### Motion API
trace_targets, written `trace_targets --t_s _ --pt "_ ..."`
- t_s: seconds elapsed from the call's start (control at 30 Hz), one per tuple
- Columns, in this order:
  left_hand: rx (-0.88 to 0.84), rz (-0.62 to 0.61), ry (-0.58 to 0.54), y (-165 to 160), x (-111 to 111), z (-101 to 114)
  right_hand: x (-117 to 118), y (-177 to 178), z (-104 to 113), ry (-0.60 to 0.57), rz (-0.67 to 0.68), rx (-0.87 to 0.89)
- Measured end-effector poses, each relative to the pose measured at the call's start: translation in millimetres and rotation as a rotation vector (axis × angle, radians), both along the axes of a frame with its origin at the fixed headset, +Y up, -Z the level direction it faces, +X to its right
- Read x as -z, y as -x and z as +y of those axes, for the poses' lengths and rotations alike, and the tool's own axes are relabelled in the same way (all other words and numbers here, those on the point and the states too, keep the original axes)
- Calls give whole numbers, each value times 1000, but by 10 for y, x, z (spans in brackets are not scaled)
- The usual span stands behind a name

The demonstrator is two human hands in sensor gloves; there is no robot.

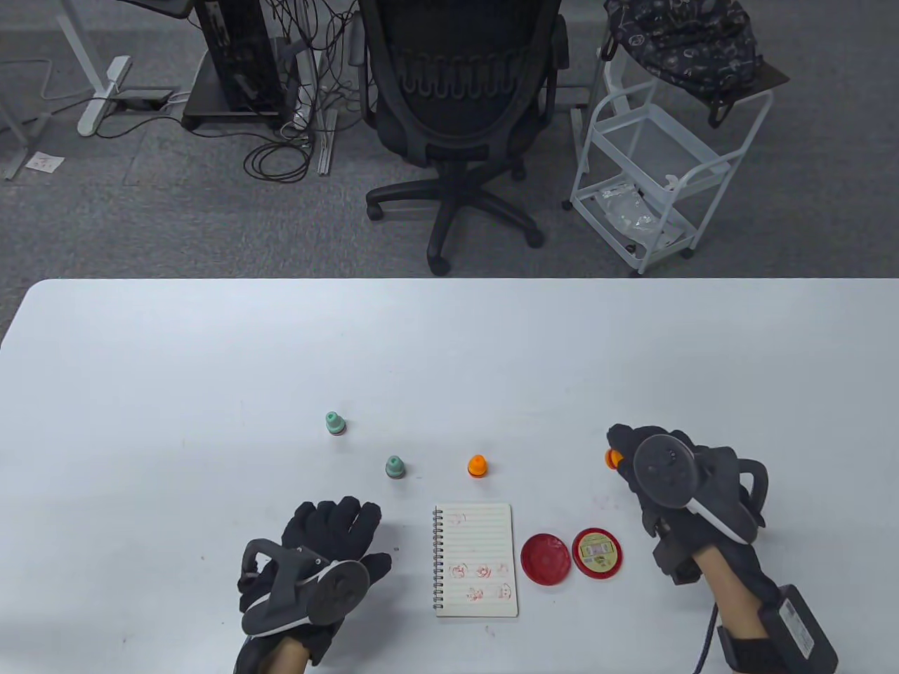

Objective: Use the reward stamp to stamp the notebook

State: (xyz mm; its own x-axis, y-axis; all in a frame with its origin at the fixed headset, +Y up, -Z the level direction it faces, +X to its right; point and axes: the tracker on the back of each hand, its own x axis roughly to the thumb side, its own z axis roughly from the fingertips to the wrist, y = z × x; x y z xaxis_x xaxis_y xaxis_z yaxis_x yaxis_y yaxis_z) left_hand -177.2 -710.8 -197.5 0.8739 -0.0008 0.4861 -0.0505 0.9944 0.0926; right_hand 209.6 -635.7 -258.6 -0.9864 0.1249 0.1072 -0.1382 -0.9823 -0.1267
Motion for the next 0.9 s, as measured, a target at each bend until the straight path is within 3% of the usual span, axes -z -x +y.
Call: trace_targets --t_s 0.33,0.43,0.5,0.63,0.8,0.9 --pt "-27 -110 4 -326 -7 -83 -362 457 -92 -10 166 313" --pt "-88 -142 -5 -402 -63 -97 -461 582 -470 -72 203 587" --pt "-110 -172 -3 -470 -73 -88 -455 652 -730 122 260 579" --pt "-107 -208 -32 -609 -108 -77 -474 783 -1027 247 308 563" --pt "-133 -245 -34 -691 -158 -52 -588 1034 -972 249 401 699" --pt "-177 -264 -23 -695 -193 -35 -634 1082 -914 182 407 662"
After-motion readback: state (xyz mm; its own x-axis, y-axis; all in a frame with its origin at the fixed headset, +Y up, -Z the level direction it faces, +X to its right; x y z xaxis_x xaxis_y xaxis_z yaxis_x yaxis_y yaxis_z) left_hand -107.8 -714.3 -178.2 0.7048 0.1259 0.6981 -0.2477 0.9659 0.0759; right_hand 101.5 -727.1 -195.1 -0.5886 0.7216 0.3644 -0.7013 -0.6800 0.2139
